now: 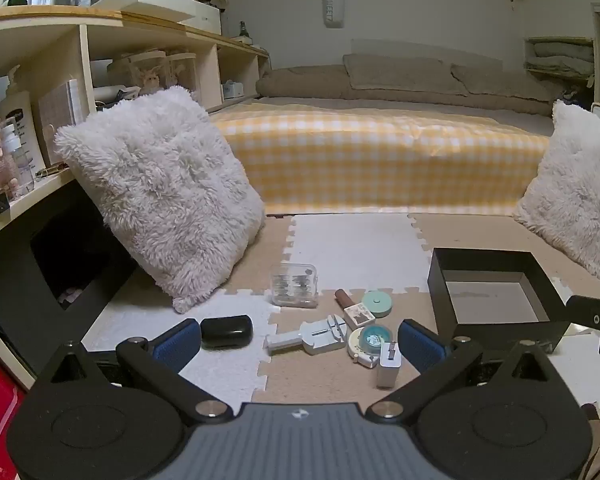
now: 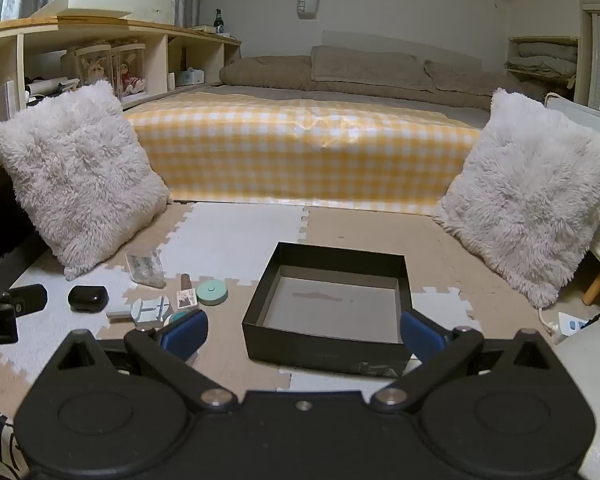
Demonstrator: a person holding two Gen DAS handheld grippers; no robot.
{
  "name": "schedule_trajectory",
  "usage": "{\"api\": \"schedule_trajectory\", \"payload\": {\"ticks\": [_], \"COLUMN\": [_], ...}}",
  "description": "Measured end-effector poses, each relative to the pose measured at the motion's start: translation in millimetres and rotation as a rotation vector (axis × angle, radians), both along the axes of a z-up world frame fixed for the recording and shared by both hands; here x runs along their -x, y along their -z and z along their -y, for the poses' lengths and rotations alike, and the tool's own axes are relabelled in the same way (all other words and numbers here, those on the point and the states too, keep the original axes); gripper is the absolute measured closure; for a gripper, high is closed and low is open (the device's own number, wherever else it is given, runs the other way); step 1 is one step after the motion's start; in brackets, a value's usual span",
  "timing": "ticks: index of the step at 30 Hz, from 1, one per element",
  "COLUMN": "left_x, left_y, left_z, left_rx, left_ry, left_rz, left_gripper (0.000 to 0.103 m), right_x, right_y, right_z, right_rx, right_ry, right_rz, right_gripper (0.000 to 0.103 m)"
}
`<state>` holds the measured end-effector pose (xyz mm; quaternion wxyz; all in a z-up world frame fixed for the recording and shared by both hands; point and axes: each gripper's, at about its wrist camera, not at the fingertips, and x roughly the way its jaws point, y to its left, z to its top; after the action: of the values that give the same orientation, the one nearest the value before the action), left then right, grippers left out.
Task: Organize rigid objects
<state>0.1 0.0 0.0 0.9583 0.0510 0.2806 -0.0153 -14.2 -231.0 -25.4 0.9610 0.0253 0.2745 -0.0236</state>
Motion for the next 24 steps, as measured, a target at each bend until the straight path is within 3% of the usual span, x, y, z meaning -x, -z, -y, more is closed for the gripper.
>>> {"api": "schedule_trajectory", "payload": {"ticks": [24], "left_x": [0.1], "left_y": [0.0], "left_z": [-0.1], "left_rx": [0.003], "left_ry": [0.0], "left_rz": [0.005], "left_gripper": [0.0], "right_x": [0.2], "right_y": [-0.2], "right_z": [-0.3], "right_rx": [0.001], "right_ry": [-0.001], "right_rz": [0.002], "right_gripper": [0.0]}}
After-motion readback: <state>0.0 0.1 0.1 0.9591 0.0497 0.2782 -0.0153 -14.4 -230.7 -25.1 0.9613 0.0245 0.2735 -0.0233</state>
